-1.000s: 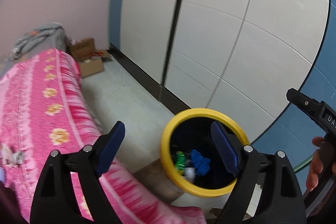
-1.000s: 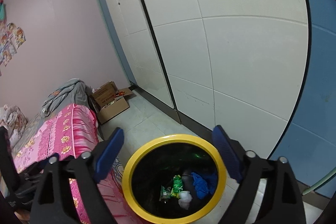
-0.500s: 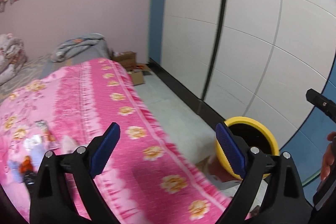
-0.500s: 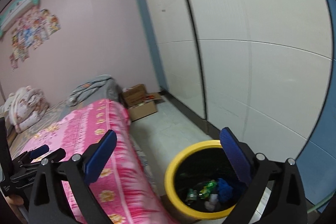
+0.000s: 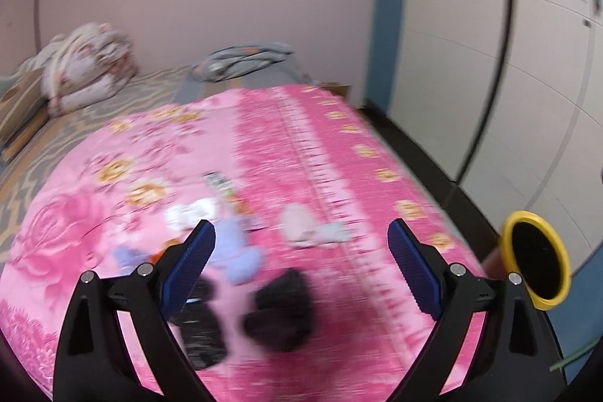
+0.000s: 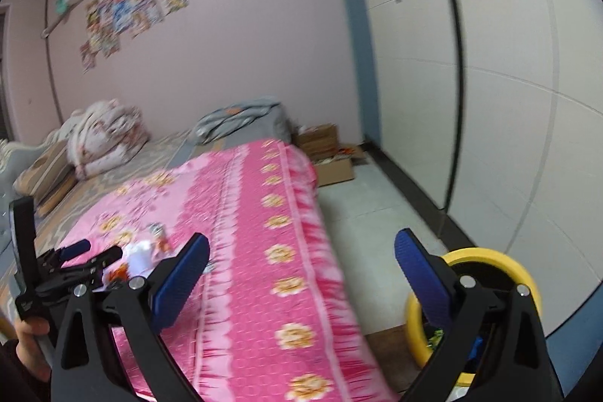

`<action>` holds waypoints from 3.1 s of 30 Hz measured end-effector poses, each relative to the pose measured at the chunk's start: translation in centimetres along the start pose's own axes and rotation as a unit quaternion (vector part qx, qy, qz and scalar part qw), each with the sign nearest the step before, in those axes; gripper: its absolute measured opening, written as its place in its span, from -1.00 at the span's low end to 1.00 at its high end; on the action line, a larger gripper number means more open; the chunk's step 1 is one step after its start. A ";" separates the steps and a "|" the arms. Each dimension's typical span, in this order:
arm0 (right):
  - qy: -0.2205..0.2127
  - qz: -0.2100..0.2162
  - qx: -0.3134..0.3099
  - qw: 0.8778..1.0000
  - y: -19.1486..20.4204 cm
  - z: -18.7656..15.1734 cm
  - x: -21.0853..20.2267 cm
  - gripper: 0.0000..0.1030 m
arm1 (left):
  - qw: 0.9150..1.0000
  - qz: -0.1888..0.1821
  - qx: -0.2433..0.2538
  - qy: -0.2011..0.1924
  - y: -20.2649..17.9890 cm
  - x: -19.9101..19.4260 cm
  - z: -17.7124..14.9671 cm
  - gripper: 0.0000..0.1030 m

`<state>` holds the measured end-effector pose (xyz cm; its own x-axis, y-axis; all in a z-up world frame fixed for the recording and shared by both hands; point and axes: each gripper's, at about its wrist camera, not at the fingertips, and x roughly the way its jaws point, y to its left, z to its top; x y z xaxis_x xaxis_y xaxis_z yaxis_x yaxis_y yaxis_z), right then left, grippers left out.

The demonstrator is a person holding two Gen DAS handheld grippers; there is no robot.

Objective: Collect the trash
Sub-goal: 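Move both tools back over the remaining trash on the bed, then grasp the black plastic bag with the right tool while the left tool grasps the lavender mesh net, then carry the black bag and lavender net over the yellow-rimmed bin with both tools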

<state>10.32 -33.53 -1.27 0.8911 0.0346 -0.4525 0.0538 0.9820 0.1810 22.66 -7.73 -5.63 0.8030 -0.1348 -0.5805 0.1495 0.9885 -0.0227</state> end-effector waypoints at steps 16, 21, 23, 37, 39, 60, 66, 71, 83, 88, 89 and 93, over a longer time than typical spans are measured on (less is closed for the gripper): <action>0.131 0.117 -0.062 0.982 13.9 -5.5 9.7 0.84 | 0.986 0.112 -0.109 0.051 18.9 5.4 -3.8 0.72; 0.176 0.130 -0.074 0.973 17.4 -7.6 13.2 0.84 | 0.982 0.115 -0.140 0.061 21.7 7.2 -4.9 0.72; 0.187 0.130 -0.078 0.971 18.1 -8.2 14.4 0.84 | 0.980 0.117 -0.146 0.065 22.2 8.0 -5.4 0.72; 0.234 0.125 -0.096 0.959 21.3 -11.7 19.5 0.57 | 0.983 0.065 -0.144 0.095 22.4 11.9 -7.7 0.05; 0.233 0.131 -0.094 0.959 21.6 -12.0 19.6 0.40 | 0.985 0.046 -0.135 0.095 21.9 12.1 -7.7 -0.25; 0.147 0.182 -0.097 0.967 18.7 -6.5 10.7 -0.29 | 0.988 0.068 -0.133 0.036 19.9 4.6 -4.3 -0.36; 0.092 0.169 -0.079 0.978 15.4 -2.7 6.0 -0.29 | 0.994 0.053 -0.099 -0.007 14.9 0.1 -0.8 -0.36; 0.046 0.147 -0.057 0.986 11.6 0.3 2.5 -0.29 | 0.997 0.028 -0.070 -0.033 9.7 -2.6 1.9 -0.36; -0.055 0.060 0.007 0.997 1.1 6.5 -4.2 -0.29 | 0.996 -0.054 -0.010 -0.069 -4.0 -6.2 7.4 -0.36; -0.073 0.017 0.032 0.997 -3.7 8.0 -5.5 -0.29 | 0.993 -0.095 0.016 -0.068 -9.8 -6.2 8.7 -0.35; -0.075 0.010 0.035 0.997 -4.4 8.2 -5.5 -0.29 | 0.992 -0.102 0.020 -0.066 -10.8 -6.1 8.9 -0.35; -0.077 -0.022 0.052 0.995 -8.1 8.6 -5.8 -0.29 | 0.988 -0.136 0.037 -0.059 -15.7 -5.3 9.4 -0.35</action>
<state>8.53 -43.28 7.39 0.9451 -0.0444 -0.3237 0.1333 0.9569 0.2579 21.44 -23.13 5.44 0.7884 -0.4068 -0.4615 0.4083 0.9071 -0.1022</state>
